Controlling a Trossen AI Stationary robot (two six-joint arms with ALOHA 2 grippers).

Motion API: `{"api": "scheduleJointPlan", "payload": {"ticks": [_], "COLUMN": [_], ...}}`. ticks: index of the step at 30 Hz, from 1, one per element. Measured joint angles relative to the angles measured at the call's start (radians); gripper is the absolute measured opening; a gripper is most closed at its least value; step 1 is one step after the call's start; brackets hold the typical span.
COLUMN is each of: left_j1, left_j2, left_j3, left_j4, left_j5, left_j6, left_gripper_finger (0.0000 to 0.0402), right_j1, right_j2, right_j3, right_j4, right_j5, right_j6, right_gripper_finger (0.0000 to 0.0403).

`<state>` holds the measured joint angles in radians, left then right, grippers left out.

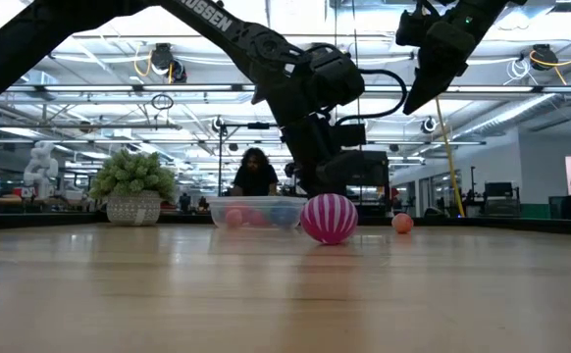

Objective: Pick and placing Produce into tupperware
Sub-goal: Put the red strawberry into the transparent bin

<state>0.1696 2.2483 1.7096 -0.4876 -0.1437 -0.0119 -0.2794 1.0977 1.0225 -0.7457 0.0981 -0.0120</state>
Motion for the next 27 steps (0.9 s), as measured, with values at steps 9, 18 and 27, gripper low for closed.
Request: {"api": "scheduleJointPlan", "payload": {"ticks": [9,18,27], "left_j1": [0.0,0.003,0.004], "left_j2": [-0.002,-0.002,-0.002], "left_j3": [0.0,0.001,0.002], "left_j4": [-0.034,-0.033,-0.026], "left_j5": [-0.022,0.005,0.013], "left_j6": [0.008,0.018,0.022], "left_gripper_finger": [0.0147,0.0148,0.0148], "right_j1": [0.0,0.0,0.0], "right_j2": [0.0,0.0,0.0], "right_j3": [0.0,0.0,0.0], "right_j4": [0.0,0.0,0.0], "right_j5": [0.0,0.0,0.0], "right_j6": [0.001,0.001,0.001], "right_gripper_finger": [0.018,0.018,0.0181]}}
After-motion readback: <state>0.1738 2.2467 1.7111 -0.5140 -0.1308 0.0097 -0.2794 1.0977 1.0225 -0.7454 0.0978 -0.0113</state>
